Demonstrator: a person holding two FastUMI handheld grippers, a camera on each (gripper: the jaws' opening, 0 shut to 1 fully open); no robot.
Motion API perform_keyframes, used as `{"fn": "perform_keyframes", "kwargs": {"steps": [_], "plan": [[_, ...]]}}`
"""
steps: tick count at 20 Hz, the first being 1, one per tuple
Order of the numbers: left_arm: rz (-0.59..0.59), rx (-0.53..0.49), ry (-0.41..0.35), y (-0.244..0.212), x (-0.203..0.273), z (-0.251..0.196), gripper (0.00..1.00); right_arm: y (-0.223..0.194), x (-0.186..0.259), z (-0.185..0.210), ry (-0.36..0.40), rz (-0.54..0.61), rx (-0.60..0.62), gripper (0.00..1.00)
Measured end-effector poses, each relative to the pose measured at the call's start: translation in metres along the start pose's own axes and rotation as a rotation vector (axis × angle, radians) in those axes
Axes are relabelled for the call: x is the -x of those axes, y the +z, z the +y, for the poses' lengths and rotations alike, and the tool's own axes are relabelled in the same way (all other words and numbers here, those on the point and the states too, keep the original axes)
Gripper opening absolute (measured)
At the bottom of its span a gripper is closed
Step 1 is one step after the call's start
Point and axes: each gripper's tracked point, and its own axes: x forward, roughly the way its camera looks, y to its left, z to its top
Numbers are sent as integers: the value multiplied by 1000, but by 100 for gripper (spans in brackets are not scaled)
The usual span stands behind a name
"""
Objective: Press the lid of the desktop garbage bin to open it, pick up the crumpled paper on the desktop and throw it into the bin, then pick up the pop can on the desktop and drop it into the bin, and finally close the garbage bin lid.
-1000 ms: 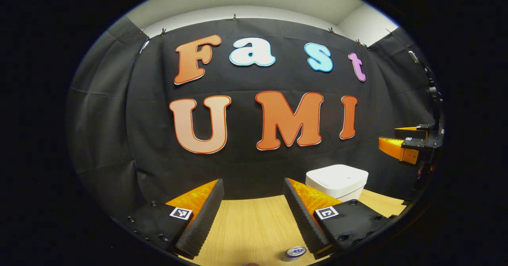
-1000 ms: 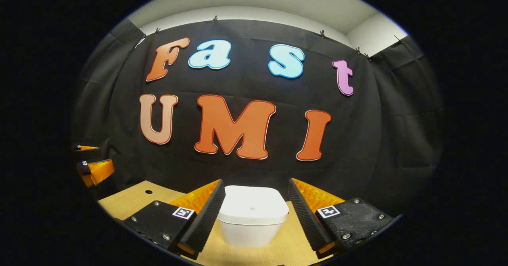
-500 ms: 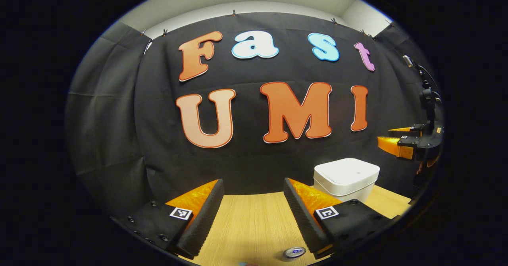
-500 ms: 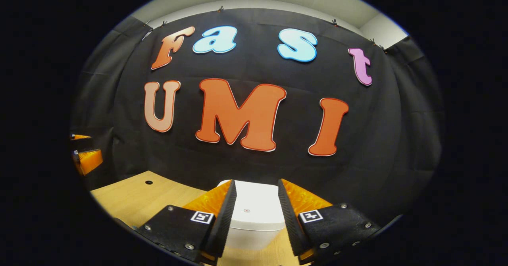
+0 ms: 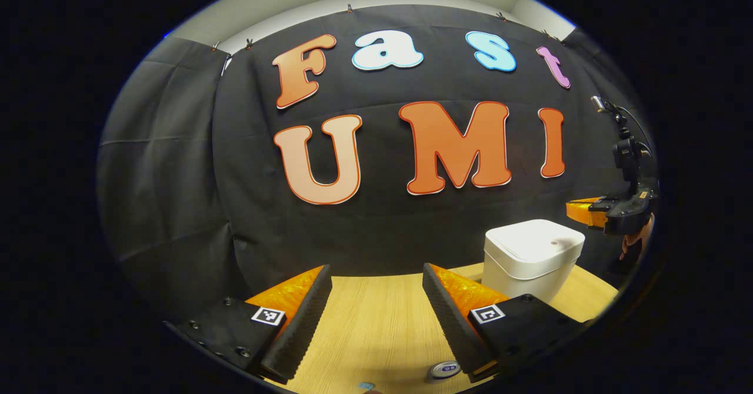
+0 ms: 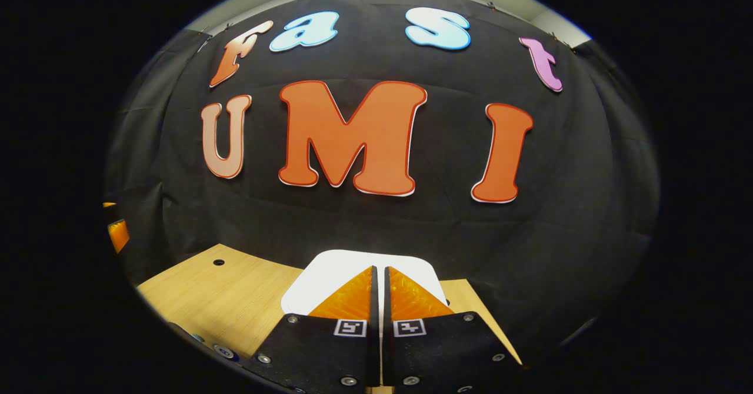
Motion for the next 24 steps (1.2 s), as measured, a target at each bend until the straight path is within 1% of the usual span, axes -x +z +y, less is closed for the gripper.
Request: {"fn": "perform_keyframes", "kwargs": {"steps": [2,5,9,10,11,12,16,17,19,22,24], "plan": [[9,-7,16,-1,-2,2,99,-12,-10,2,17,32,-22,1],[24,-14,33,-5,-4,2,99,-31,-22,4,37,77,-15,1],[50,-16,40,-11,-8,-3,99,-58,-25,8,77,141,-13,1],[56,-19,40,-13,-9,-5,99,-52,-25,10,81,109,-13,1],[61,-21,40,-15,-9,-8,99,-56,-28,7,89,129,0,1],[68,-23,37,-15,-9,-11,99,-54,-27,6,89,121,-6,1],[84,-40,24,-20,-10,-27,99,-62,-26,5,108,151,-36,1],[91,-41,14,-21,-10,-33,97,-62,-25,5,112,150,-40,1],[98,-31,3,-25,-9,-43,100,-60,-26,5,115,139,-25,1],[99,-20,10,-24,-4,-47,99,-50,-24,6,136,80,39,1],[101,-21,13,-28,0,-45,100,-48,-23,7,145,81,64,1]]}}
